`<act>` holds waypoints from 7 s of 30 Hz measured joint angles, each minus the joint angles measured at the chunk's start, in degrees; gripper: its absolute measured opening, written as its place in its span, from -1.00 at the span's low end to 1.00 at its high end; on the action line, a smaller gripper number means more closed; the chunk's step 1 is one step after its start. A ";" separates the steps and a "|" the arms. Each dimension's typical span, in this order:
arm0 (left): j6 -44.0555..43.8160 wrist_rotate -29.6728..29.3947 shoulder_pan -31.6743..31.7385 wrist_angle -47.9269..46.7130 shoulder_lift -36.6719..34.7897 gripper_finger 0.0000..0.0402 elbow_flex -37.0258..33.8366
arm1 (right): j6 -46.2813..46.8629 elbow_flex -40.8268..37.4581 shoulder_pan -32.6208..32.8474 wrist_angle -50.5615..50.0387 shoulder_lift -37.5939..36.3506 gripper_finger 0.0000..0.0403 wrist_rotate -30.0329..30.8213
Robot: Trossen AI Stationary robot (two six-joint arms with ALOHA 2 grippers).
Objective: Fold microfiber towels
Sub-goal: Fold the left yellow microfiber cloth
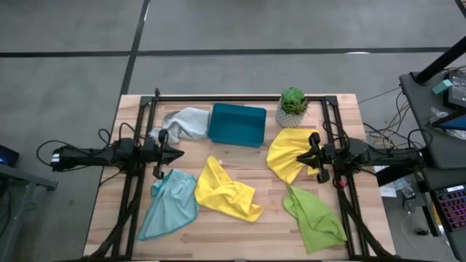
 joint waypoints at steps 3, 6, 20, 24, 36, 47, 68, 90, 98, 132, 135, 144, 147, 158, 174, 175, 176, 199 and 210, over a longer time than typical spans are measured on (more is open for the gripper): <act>0.00 0.00 0.00 0.08 -0.01 -1.00 0.00 | 19.14 0.03 0.30 0.97 0.00 -0.86 -1.56; -5.37 0.50 -0.09 2.75 0.00 -1.00 0.00 | 28.55 0.03 0.24 0.97 0.00 -0.86 -1.34; -29.25 -2.69 -0.11 13.47 0.12 -1.00 0.21 | 28.56 0.03 0.26 1.02 0.00 -0.86 0.73; -35.97 -5.83 -0.09 13.19 2.44 -1.00 1.43 | 28.19 0.03 0.26 2.08 0.00 -0.86 4.99; -40.63 -2.14 -0.30 13.39 21.23 -1.00 12.80 | 23.78 0.03 0.26 10.80 0.00 -0.86 9.06; -42.63 1.73 -5.41 8.13 40.79 -1.00 25.13 | 18.00 0.03 0.26 17.95 0.00 -0.86 9.26; -51.68 0.45 -7.12 -39.65 64.59 -1.00 46.02 | 13.31 0.01 0.26 16.99 1.93 -0.86 9.23; -16.19 0.52 8.14 -40.12 77.46 -0.41 48.20 | 8.70 -0.01 0.26 14.30 8.96 -0.86 9.12; -18.05 0.72 8.93 -39.56 82.33 -0.22 48.14 | 9.37 -0.01 0.26 14.17 10.71 -0.86 9.12; -6.85 2.55 -0.49 -32.15 73.97 -1.00 50.27 | 11.82 -0.01 0.42 18.12 10.84 -0.86 8.35; -2.20 -0.76 -4.37 -31.62 68.64 -1.00 51.03 | 11.85 1.16 0.42 18.95 11.13 -0.86 7.20; -0.08 -12.28 -15.71 -28.97 56.39 -1.00 50.65 | 9.22 11.16 0.42 13.86 17.06 -0.86 5.46; -1.24 -17.21 -19.01 -27.45 54.89 -1.00 50.10 | 9.23 14.04 0.44 13.87 20.58 -0.86 4.03; -4.52 -28.44 -27.65 -24.17 59.16 -1.00 49.94 | 9.24 21.84 5.77 13.93 36.97 -0.86 2.60; -11.41 -30.74 -32.49 -21.65 66.79 -1.00 49.88 | 5.41 35.25 11.70 21.38 65.35 -0.86 3.11; -12.39 -30.79 -32.64 -21.55 66.67 -1.00 49.88 | 5.11 36.35 11.95 20.82 67.14 -0.86 3.11; -13.48 -30.82 -32.82 -21.71 66.40 -1.00 49.88 | 4.66 37.69 12.28 20.82 68.95 -0.86 3.11; -17.77 -31.37 -36.98 -21.65 62.83 -1.00 50.28 | 0.23 65.49 14.64 -0.17 91.59 -0.63 3.22; -18.10 -32.57 -37.00 -21.57 62.35 -1.00 50.47 | 0.51 71.91 13.99 -9.23 96.63 -0.19 5.03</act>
